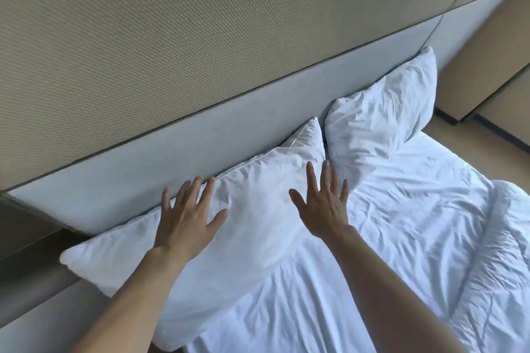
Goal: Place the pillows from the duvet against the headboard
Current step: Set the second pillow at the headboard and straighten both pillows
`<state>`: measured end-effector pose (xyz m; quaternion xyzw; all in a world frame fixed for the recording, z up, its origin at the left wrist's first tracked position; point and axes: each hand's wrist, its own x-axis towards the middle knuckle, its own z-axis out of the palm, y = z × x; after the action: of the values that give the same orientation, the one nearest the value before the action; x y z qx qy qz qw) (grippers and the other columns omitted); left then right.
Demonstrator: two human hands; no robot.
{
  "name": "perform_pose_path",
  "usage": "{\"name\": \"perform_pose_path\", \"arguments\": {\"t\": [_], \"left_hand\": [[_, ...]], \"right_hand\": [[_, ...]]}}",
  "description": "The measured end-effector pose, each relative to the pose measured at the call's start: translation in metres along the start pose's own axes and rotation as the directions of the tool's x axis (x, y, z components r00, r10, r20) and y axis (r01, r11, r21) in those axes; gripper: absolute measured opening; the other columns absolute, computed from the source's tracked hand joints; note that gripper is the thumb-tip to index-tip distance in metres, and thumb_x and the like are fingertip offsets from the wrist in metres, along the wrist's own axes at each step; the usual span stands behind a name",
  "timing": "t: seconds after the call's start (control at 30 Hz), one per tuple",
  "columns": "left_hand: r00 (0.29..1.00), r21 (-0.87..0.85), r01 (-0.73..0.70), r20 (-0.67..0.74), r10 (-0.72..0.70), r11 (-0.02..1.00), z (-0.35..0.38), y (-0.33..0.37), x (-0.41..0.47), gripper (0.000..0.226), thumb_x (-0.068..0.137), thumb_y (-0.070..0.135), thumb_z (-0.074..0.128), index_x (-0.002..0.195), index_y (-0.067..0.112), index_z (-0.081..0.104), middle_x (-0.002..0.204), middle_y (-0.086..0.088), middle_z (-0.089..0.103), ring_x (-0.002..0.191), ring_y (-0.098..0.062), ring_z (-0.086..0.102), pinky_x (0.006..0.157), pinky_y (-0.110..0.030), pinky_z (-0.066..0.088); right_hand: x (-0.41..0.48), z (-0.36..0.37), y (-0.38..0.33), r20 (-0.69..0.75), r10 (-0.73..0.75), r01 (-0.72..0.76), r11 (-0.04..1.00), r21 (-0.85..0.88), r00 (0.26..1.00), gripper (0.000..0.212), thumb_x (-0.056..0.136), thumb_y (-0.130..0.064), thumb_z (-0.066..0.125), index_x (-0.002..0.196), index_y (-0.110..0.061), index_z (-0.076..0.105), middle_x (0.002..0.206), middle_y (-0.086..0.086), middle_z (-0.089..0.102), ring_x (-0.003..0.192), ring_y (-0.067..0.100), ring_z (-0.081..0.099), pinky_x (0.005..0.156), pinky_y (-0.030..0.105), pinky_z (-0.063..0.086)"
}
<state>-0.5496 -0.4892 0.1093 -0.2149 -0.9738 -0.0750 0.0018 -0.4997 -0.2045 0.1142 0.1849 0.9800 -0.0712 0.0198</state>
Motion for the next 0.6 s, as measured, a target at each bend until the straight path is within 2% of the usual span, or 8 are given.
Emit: {"name": "perform_pose_path", "arguments": {"t": [0.1,0.17,0.23,0.33,0.47,0.53,0.6], "left_hand": [[0.999,-0.069,-0.020,-0.038,0.017,0.997,0.022,0.021,0.051,0.062,0.091,0.053,0.039,0.127,0.009,0.063,0.126,-0.010,0.066,0.105,-0.033,0.068,0.086,-0.049,0.052],[0.998,-0.112,-0.038,-0.055,0.032,0.993,0.032,0.037,0.080,0.056,0.091,0.050,0.041,0.116,0.007,0.067,0.112,-0.007,0.070,0.097,-0.033,0.069,0.076,-0.043,0.056],[0.996,-0.174,-0.028,-0.084,0.014,0.984,0.043,0.052,0.108,0.045,0.092,0.043,0.047,0.110,0.008,0.069,0.107,-0.005,0.070,0.095,-0.032,0.069,0.075,-0.041,0.057],[0.993,-0.295,0.013,-0.106,-0.047,0.956,0.060,0.074,0.141,0.032,0.096,0.030,0.058,0.119,0.010,0.066,0.118,-0.003,0.068,0.107,-0.029,0.065,0.086,-0.040,0.054],[0.996,-0.316,0.034,-0.068,-0.058,0.948,0.081,0.091,0.170,0.032,0.097,0.030,0.057,0.122,0.012,0.063,0.123,-0.001,0.065,0.112,-0.028,0.061,0.091,-0.043,0.051],[0.997,-0.294,0.045,-0.054,-0.063,0.955,0.089,0.094,0.177,0.030,0.097,0.033,0.055,0.119,0.014,0.063,0.121,0.000,0.066,0.109,-0.027,0.062,0.089,-0.043,0.051],[0.996,-0.282,0.046,-0.062,-0.066,0.958,0.095,0.097,0.181,0.030,0.096,0.033,0.055,0.117,0.014,0.064,0.117,-0.001,0.067,0.106,-0.028,0.064,0.087,-0.044,0.052]], "right_hand": [[0.079,0.020,0.011,-0.057,-0.142,0.139,0.989,-0.058,0.988,0.054,0.105,-0.033,0.040,0.156,-0.019,0.028,0.163,0.014,0.026,0.146,0.033,0.031,0.119,0.055,0.015],[0.128,0.028,0.020,-0.116,-0.225,0.221,0.974,-0.053,0.967,0.046,0.096,-0.013,0.051,0.142,-0.018,0.048,0.141,0.008,0.052,0.128,0.033,0.051,0.109,0.049,0.034],[0.174,0.031,0.030,-0.182,-0.259,0.260,0.965,-0.022,0.948,0.043,0.090,-0.006,0.054,0.131,-0.017,0.059,0.124,0.005,0.063,0.114,0.033,0.060,0.098,0.043,0.041],[0.224,0.032,0.042,-0.222,-0.295,0.310,0.950,0.036,0.930,0.041,0.089,-0.006,0.059,0.127,-0.019,0.065,0.124,0.008,0.065,0.115,0.035,0.059,0.096,0.042,0.046],[0.251,0.042,0.055,-0.107,-0.469,0.470,0.883,-0.012,0.877,0.036,0.090,-0.014,0.064,0.124,-0.025,0.070,0.133,0.011,0.058,0.126,0.035,0.048,0.105,0.048,0.044],[0.256,0.046,0.059,-0.100,-0.488,0.489,0.872,-0.022,0.867,0.026,0.089,-0.016,0.066,0.112,-0.024,0.075,0.128,0.012,0.057,0.123,0.036,0.048,0.102,0.048,0.045],[0.257,0.049,0.062,-0.150,-0.505,0.504,0.862,-0.050,0.850,0.012,0.087,-0.012,0.067,0.092,-0.018,0.077,0.116,0.013,0.060,0.113,0.039,0.052,0.094,0.050,0.049]]}}
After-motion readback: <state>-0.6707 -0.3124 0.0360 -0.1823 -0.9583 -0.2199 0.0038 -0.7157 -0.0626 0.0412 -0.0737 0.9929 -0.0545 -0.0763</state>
